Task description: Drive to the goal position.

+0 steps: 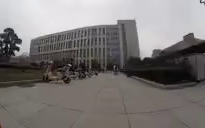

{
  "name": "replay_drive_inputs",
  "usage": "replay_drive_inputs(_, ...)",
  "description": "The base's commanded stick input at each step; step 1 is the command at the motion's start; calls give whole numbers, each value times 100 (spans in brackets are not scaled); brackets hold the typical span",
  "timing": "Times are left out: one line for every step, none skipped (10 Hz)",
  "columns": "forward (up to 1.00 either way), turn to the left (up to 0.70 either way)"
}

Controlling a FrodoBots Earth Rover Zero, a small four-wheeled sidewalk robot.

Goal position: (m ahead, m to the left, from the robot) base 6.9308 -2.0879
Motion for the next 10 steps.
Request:
replay_drive_inputs(70, -1)
replay_drive_inputs(70, -1)
replay_drive_inputs(70, -1)
replay_drive_inputs(70, -1)
replay_drive_inputs(70, -1)
replay_drive_inputs(70, -1)
replay_drive_inputs(70, -1)
replay_drive_inputs(70, -1)
replay_drive_inputs(70, -1)
replay_drive_inputs(70, -1)
